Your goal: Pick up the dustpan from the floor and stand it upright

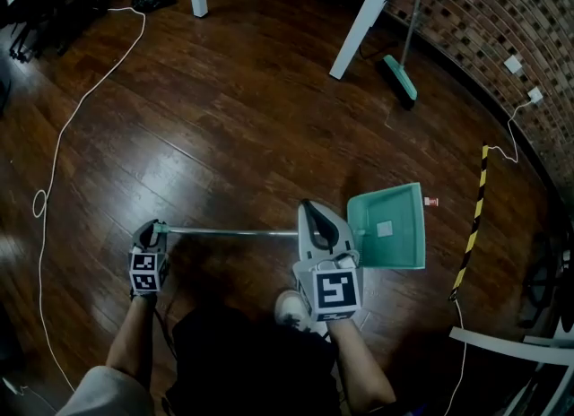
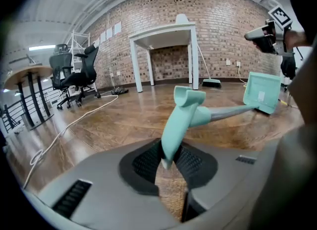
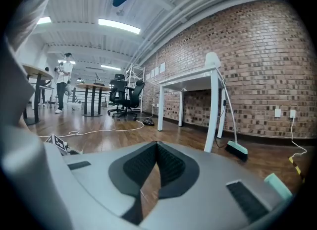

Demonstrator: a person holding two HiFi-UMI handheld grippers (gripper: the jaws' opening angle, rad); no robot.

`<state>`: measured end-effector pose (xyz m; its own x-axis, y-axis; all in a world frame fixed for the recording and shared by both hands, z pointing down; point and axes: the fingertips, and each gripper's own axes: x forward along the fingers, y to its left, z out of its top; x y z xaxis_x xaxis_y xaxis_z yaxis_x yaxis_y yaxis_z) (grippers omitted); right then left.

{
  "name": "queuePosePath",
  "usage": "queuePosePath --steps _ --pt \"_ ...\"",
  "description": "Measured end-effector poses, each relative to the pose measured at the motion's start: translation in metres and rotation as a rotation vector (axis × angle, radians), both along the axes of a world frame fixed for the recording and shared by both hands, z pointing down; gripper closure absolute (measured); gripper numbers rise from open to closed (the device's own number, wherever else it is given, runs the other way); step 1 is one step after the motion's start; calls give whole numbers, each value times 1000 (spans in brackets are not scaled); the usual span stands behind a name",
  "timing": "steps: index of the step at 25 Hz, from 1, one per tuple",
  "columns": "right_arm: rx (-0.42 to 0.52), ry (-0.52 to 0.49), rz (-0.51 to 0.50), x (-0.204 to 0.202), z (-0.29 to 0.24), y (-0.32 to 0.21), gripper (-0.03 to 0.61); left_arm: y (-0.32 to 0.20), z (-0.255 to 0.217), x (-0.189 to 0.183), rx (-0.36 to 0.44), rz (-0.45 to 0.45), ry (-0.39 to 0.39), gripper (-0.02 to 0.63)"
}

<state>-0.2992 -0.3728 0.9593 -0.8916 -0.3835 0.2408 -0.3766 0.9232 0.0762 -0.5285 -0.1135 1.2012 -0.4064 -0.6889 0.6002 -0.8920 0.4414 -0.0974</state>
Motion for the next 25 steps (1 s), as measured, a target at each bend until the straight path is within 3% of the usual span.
queuePosePath --steps 4,9,16,21,25 --pt "-9 11 -1 8 -22 -4 571 -8 -38 -4 4 -13 -32 518" --pt "-66 -2 108 46 -70 -31 571 -27 -95 9 -37 -14 -55 517" --pt "-70 58 213 95 -185 -59 571 -73 -209 38 -85 44 -67 503" --pt "-70 23 202 101 -287 -67 571 -128 -301 73 -112 118 -172 494" --pt "-126 -59 210 118 -337 -71 572 -167 -344 104 -137 150 -201 488"
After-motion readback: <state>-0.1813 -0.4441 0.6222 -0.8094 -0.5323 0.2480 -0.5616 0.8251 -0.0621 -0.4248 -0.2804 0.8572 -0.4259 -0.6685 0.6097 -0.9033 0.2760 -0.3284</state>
